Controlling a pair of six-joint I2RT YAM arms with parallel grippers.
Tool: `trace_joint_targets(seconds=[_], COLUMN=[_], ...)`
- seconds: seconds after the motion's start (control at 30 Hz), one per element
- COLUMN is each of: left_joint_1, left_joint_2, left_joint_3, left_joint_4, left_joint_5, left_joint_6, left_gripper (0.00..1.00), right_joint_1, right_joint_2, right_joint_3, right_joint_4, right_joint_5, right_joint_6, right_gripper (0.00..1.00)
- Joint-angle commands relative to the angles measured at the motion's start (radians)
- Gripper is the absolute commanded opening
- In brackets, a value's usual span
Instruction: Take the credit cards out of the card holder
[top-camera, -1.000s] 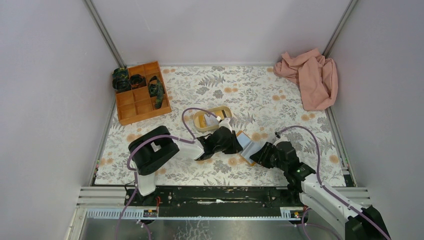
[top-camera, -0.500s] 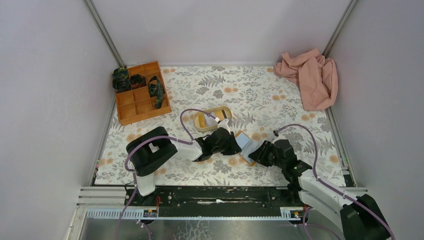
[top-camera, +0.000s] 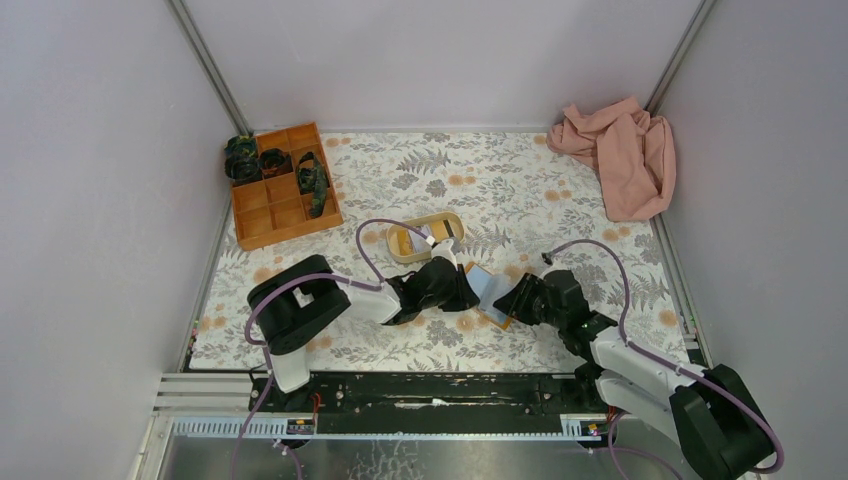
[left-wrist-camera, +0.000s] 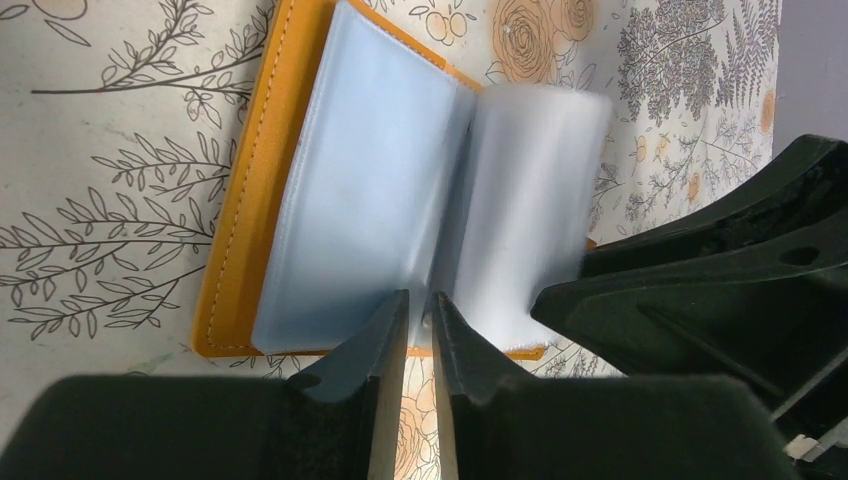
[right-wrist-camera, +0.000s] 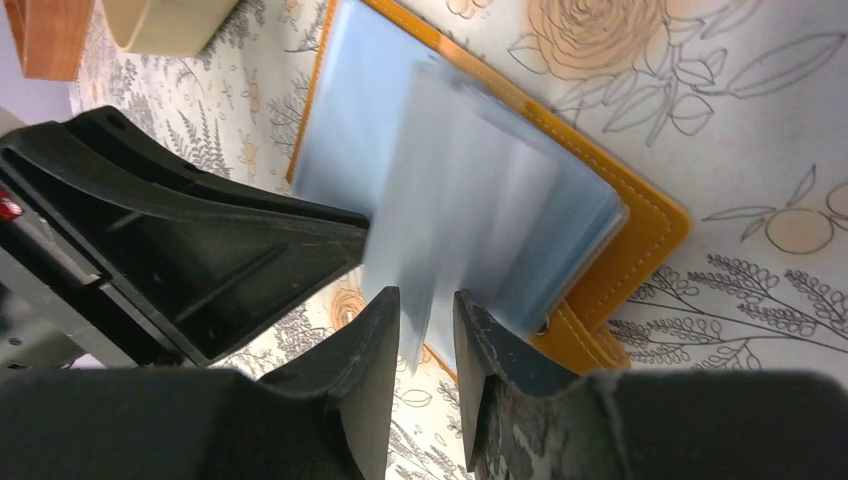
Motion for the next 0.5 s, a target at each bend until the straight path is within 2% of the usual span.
trace_joint_targets(seconds=[0.0, 0.47], left_joint_1=[-0.013, -0.022], left_joint_2=[0.037, -0.039], left_joint_3=[-0.038, -0.074], left_joint_4=[-0.11, -0.132], left_joint_5=[0.02, 0.007], left_joint_6=[0.02, 0.017], left_gripper=[0.22, 0.22], right_joint_1=[0.005, 0.005], right_joint_2=[0.005, 0.136], right_joint_3=[0.063, 0.117], right_joint_4=[0.025, 0.112], right_joint_5=[0.022, -0.014], right_joint_6=[-0.025, -0.025], right_gripper=[0.34, 0.34])
